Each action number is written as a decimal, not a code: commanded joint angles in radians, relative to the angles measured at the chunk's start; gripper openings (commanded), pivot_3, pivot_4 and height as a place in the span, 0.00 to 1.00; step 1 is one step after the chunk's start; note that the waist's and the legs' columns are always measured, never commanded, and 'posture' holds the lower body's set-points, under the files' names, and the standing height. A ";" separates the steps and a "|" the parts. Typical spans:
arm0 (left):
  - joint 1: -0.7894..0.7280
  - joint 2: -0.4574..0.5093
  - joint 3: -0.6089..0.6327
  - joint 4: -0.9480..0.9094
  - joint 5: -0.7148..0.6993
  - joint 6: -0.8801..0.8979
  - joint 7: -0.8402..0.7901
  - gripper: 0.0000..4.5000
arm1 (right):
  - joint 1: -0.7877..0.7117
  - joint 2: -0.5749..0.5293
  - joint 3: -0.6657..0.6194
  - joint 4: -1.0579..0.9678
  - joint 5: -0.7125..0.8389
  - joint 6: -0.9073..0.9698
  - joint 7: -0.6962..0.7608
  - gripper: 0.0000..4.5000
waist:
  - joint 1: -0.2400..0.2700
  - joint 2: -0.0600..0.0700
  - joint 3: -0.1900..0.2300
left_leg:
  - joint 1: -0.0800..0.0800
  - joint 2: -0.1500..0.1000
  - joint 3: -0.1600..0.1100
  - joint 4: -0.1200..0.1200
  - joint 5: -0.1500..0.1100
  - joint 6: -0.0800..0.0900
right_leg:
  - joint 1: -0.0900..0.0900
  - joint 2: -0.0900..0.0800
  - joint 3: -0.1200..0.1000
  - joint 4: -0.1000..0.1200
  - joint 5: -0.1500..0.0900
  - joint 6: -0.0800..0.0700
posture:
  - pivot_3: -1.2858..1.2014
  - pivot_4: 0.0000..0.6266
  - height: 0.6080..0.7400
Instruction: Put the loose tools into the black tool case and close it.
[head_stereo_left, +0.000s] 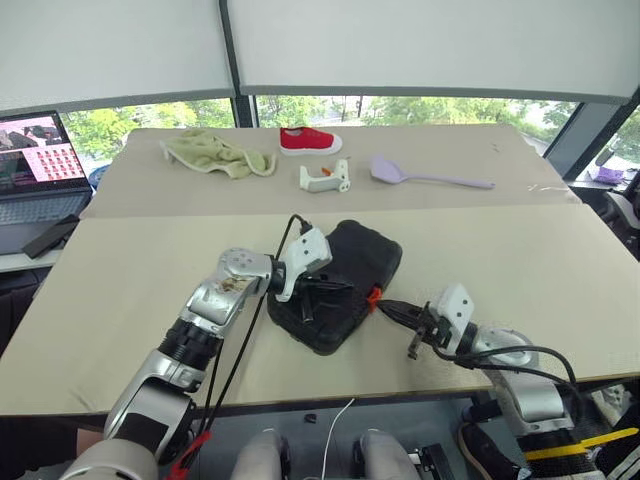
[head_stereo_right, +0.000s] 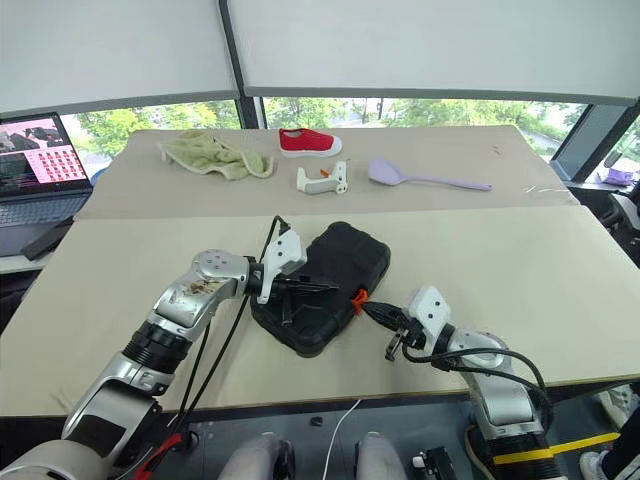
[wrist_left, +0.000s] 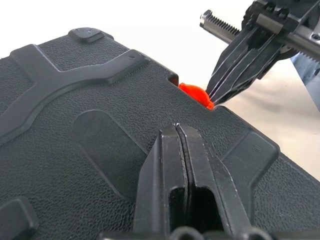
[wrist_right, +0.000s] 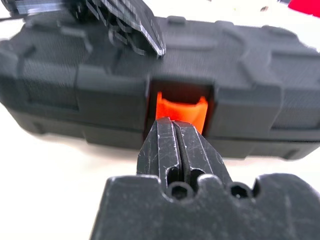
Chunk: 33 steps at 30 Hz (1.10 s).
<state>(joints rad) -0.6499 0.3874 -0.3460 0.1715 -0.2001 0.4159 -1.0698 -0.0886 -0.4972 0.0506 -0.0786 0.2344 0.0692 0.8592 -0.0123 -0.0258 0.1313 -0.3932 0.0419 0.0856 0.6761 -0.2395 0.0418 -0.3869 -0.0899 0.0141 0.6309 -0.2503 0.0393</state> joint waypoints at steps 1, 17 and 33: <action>0.061 0.009 -0.042 0.090 0.047 0.035 0.006 0.01 | -0.006 -0.020 0.022 -0.046 -0.011 0.046 0.000 0.00 | 0.001 0.001 0.000 | 0.000 0.000 0.000 0.000 0.000 0.000 | 0.000 0.000 0.000 0.000 0.000 0.000 | 0.52 0.24 1.00; 0.204 0.048 0.248 -0.081 -0.156 -0.049 -0.008 0.13 | 0.019 -0.063 -0.048 -0.041 0.013 -0.044 0.040 0.00 | -0.008 0.002 -0.001 | 0.002 0.002 0.004 -0.009 0.000 0.000 | -0.003 0.000 0.002 -0.002 -0.002 -0.003 | 0.52 0.24 1.00; 0.908 0.280 0.738 -0.347 -0.126 -0.293 0.109 1.00 | 0.049 -0.258 -0.275 0.222 0.109 -0.403 0.315 0.98 | 0.000 -0.002 0.008 | -0.010 0.002 0.007 -0.016 -0.001 -0.002 | -0.017 -0.003 0.000 -0.005 -0.003 -0.005 | 0.52 0.24 1.00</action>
<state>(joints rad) 0.2498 0.6716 0.3593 -0.1581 -0.3406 0.1708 -0.9892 -0.0045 -0.7577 -0.1987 0.1261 0.3242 -0.2377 1.1389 -0.0122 -0.0274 0.1393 -0.4031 0.0444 0.0926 0.6603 -0.2409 0.0393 -0.4042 -0.0929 0.0140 0.6257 -0.2533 0.0344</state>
